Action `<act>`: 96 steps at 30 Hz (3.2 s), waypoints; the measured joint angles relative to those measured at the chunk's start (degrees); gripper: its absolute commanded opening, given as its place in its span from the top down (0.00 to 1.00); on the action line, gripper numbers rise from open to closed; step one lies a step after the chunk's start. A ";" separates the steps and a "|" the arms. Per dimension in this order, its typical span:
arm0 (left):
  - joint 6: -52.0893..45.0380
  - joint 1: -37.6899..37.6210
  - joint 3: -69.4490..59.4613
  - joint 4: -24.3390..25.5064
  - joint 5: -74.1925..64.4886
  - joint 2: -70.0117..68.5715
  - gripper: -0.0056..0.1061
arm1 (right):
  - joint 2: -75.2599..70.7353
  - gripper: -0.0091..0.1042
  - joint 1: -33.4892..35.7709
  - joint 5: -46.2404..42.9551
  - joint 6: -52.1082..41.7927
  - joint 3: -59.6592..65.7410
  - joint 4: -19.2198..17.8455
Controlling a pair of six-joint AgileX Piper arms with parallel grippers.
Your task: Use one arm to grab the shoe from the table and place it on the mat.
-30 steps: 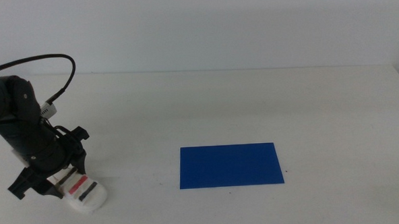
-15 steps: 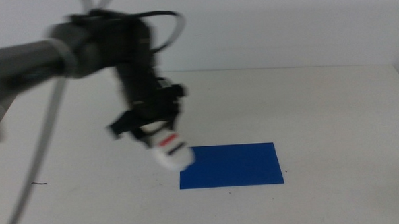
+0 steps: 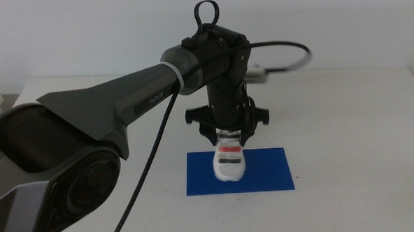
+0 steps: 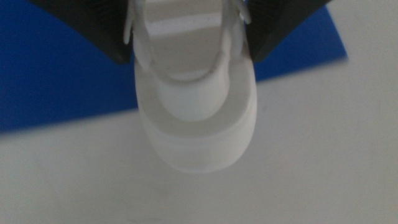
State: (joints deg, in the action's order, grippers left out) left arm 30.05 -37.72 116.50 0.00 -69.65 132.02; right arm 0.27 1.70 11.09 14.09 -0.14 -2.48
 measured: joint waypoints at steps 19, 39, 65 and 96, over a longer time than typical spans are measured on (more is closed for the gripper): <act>-90.12 0.00 0.00 -10.99 -0.23 0.14 0.95 | 0.00 0.22 0.00 0.00 0.00 0.00 0.00; -90.85 0.00 0.10 -10.76 -0.14 2.15 0.11 | 0.00 0.22 0.00 0.00 0.00 0.00 0.00; -42.61 28.81 -37.85 -9.47 8.91 -64.17 0.11 | 0.00 0.22 0.00 0.00 0.00 0.00 0.00; -24.72 37.16 -115.80 0.00 57.20 -130.07 0.11 | 0.00 0.22 0.00 0.00 0.00 0.00 0.00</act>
State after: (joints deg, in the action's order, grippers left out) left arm 5.33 -0.56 0.71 0.00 -12.46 1.95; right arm 0.27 1.70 11.09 14.09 -0.14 -2.48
